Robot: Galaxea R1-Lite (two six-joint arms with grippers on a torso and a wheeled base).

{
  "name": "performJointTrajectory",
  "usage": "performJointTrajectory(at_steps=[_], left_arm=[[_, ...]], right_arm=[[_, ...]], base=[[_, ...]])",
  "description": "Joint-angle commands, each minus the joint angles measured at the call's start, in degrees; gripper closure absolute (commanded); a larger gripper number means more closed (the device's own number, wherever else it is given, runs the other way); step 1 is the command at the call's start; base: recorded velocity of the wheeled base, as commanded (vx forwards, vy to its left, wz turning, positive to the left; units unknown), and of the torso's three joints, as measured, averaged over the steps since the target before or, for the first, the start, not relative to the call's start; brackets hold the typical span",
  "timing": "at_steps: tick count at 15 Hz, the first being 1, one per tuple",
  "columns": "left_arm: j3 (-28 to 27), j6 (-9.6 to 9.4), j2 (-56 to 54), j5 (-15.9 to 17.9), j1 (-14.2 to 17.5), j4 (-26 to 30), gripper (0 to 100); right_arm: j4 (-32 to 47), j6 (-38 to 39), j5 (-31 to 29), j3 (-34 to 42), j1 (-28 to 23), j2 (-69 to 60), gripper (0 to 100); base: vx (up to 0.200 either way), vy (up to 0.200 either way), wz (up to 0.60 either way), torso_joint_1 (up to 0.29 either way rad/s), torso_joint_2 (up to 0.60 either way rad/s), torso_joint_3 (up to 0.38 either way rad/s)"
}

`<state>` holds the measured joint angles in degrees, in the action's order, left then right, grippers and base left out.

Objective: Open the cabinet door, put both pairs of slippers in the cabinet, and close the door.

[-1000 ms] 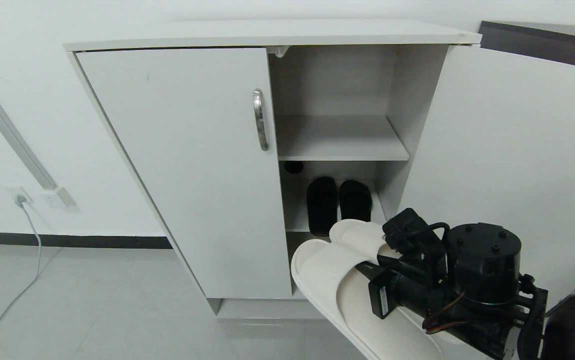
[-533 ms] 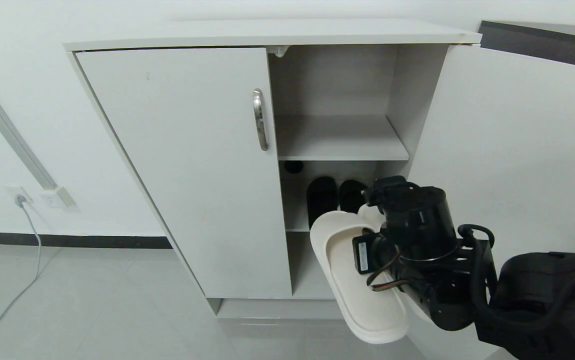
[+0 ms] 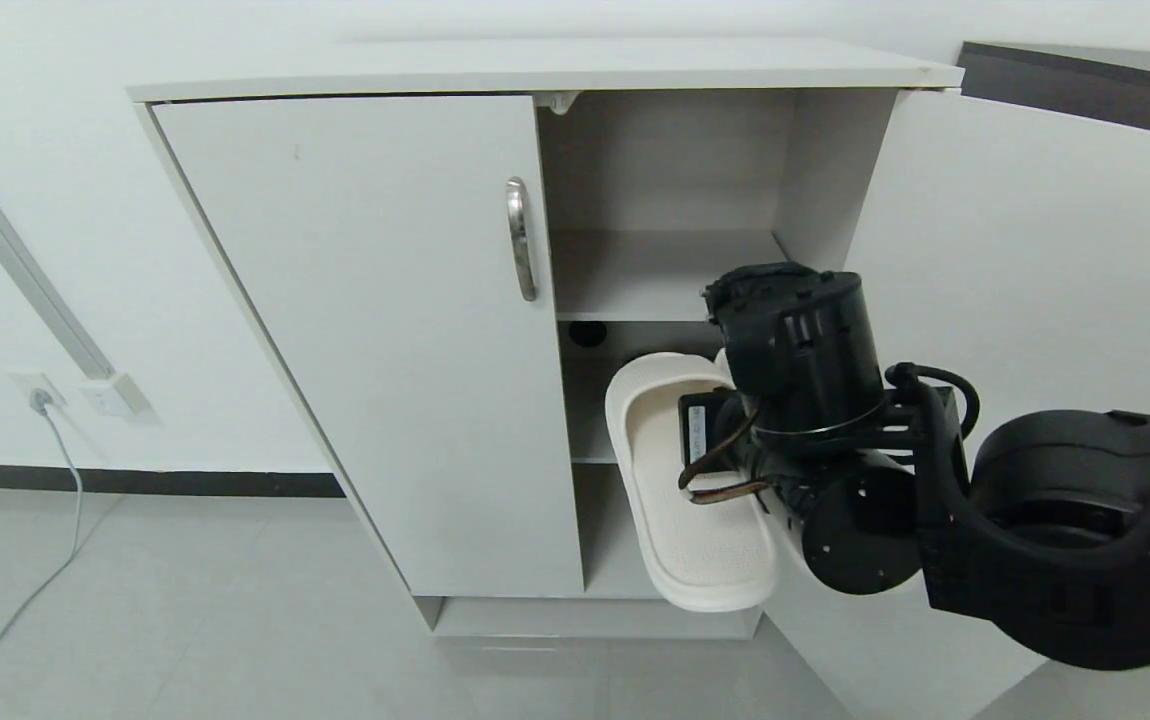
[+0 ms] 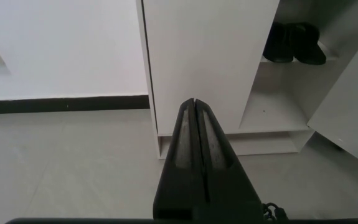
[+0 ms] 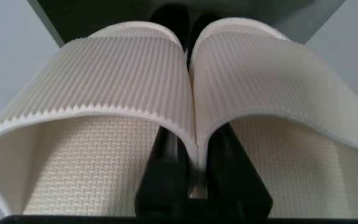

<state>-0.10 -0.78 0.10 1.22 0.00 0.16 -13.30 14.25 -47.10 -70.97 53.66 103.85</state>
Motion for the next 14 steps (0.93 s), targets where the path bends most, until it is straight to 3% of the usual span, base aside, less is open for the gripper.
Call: performJointTrajectory(at_steps=[1, 5, 14], left_arm=[[0.0, -0.01, 0.0, 0.0, 0.0, -0.1, 100], [0.0, -0.01, 0.0, 0.0, 0.0, 0.0, 100], [0.0, -0.01, 0.0, 0.0, 0.0, 0.0, 100]], right_arm=[[0.7, 0.1, -0.1, -3.9, 0.0, 1.2, 100], [0.2, 0.1, -3.1, -6.2, 0.0, 3.0, 100], [0.2, -0.2, -3.2, -10.8, -1.5, 5.4, 100]], base=[[0.0, 0.0, 0.0, 0.0, 0.0, 0.0], [0.0, 0.0, 0.0, 0.0, 0.0, 0.0], [0.0, 0.0, 0.0, 0.0, 0.0, 0.0]])
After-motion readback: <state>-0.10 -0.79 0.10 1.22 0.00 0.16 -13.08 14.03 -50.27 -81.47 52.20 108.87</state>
